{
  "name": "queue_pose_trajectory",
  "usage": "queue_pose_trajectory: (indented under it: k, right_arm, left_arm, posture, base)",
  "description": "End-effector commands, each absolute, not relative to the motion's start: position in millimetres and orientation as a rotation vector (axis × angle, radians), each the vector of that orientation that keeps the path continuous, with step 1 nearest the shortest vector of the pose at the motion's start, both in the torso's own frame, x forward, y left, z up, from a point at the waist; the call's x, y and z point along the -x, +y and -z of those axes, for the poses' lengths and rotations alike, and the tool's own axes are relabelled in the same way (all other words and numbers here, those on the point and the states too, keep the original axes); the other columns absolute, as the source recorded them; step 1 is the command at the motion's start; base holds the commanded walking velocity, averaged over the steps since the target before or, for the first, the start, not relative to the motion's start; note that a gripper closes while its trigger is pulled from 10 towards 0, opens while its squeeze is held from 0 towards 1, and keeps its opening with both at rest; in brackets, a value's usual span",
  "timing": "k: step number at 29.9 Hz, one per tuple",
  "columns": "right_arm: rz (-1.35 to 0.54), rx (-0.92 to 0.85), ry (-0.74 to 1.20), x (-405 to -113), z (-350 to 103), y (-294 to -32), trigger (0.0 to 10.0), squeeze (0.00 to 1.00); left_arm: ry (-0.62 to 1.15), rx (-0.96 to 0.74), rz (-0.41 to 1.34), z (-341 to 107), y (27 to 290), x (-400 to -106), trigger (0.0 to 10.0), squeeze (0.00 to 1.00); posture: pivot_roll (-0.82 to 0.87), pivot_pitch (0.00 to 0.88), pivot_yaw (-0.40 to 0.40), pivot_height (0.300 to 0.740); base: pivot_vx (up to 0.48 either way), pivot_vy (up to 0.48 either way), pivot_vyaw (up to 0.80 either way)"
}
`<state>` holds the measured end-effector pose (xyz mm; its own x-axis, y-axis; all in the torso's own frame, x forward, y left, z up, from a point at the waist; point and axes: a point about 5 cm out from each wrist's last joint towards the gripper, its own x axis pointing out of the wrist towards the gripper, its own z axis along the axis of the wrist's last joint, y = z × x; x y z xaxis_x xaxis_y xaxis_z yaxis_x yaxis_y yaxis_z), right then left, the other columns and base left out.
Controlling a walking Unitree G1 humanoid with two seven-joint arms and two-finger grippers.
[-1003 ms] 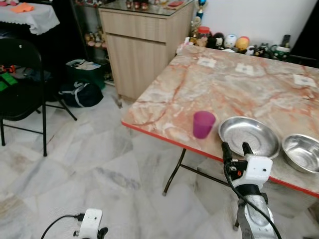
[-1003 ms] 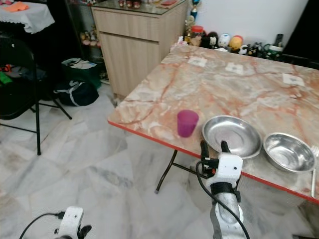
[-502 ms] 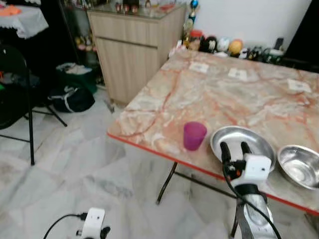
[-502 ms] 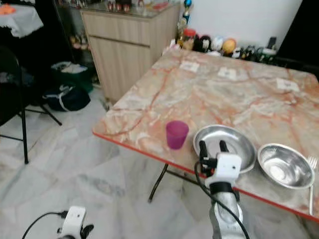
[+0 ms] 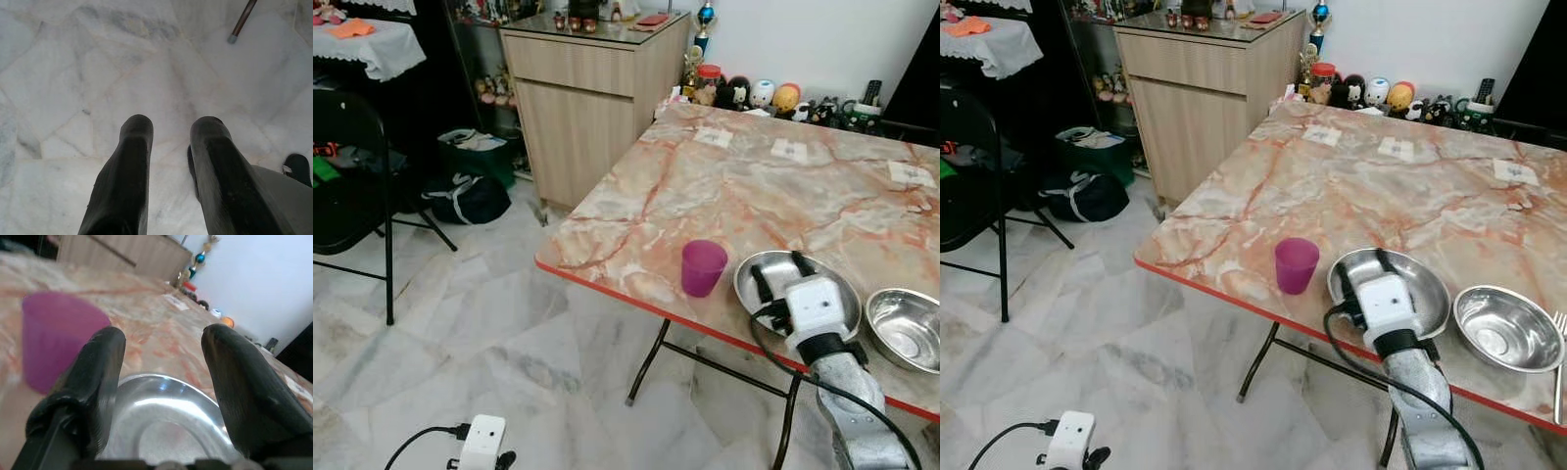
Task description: Setting the table
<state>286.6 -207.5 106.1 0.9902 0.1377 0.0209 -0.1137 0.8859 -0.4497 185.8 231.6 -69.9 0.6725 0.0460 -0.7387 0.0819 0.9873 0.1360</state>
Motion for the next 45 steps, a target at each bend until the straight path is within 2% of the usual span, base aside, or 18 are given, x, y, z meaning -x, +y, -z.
queue_pose_trajectory:
  k: [1, 6, 13, 20, 26, 45]
  right_arm:
    - [-0.113, 0.468, -0.01, -291, -105, -215, 10.0, 0.0]
    - [-0.168, 0.46, 0.086, -294, -96, -216, 10.0, 0.0]
    - [-0.339, 0.317, 0.147, -284, -89, -205, 10.0, 0.0]
    - [-0.375, 0.391, 0.234, -283, -80, -210, 10.0, 0.0]
    - [-0.327, 0.401, 0.289, -288, -77, -215, 10.0, 0.0]
    - [-0.326, 0.388, 0.4, -301, -66, -208, 10.0, 0.0]
  left_arm:
    - [0.844, -0.172, 0.03, 71, 230, -186, 10.0, 0.0]
    - [0.829, -0.162, 0.025, 69, 228, -190, 10.0, 0.0]
    - [0.828, -0.163, 0.018, 68, 229, -191, 10.0, 0.0]
    - [0.827, -0.165, 0.015, 68, 231, -192, 10.0, 0.0]
    - [0.823, -0.163, 0.02, 67, 230, -193, 10.0, 0.0]
    - [0.815, -0.163, 0.018, 67, 231, -192, 10.0, 0.0]
  posture:
    - [0.05, 0.0, -0.018, 0.74]
    - [0.06, 0.0, -0.023, 0.74]
    - [0.06, 0.0, -0.015, 0.74]
    - [0.06, 0.0, -0.009, 0.74]
    - [0.06, 0.004, -0.006, 0.74]
    - [0.07, 0.0, -0.009, 0.74]
  base:
    - [0.0, 0.0, 0.0]
    - [0.0, 0.0, 0.0]
    - [0.0, 0.0, 0.0]
    - [0.0, 0.0, 0.0]
    - [0.0, 0.0, 0.0]
    - [0.0, 0.0, 0.0]
